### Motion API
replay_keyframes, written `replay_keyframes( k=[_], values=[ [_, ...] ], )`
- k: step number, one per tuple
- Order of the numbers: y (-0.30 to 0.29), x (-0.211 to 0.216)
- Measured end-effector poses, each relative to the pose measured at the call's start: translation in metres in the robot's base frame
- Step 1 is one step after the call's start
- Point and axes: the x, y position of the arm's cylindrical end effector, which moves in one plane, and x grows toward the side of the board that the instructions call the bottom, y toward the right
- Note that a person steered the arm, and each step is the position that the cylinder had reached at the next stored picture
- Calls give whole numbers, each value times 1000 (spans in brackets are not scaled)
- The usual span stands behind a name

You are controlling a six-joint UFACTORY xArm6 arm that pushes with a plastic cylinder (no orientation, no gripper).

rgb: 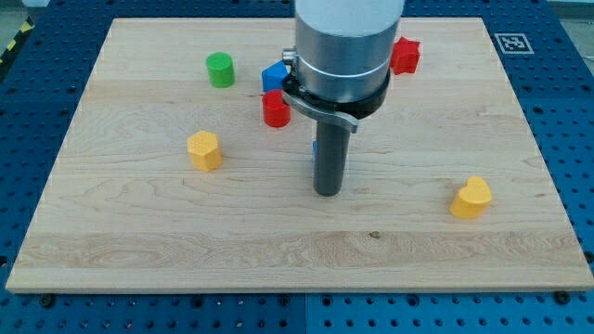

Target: Move the blue cube to the right of the green star

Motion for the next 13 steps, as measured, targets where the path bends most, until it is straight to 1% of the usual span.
replay_keyframes(
  k=[1, 2, 4, 6, 7, 8, 10, 11, 12, 13],
  values=[
    [0, -2],
    [0, -22],
    [0, -77],
    [-2, -102],
    [12, -105],
    [44, -105],
    [70, -101],
    [92, -82],
    [113, -84],
    [114, -94]
  ],
)
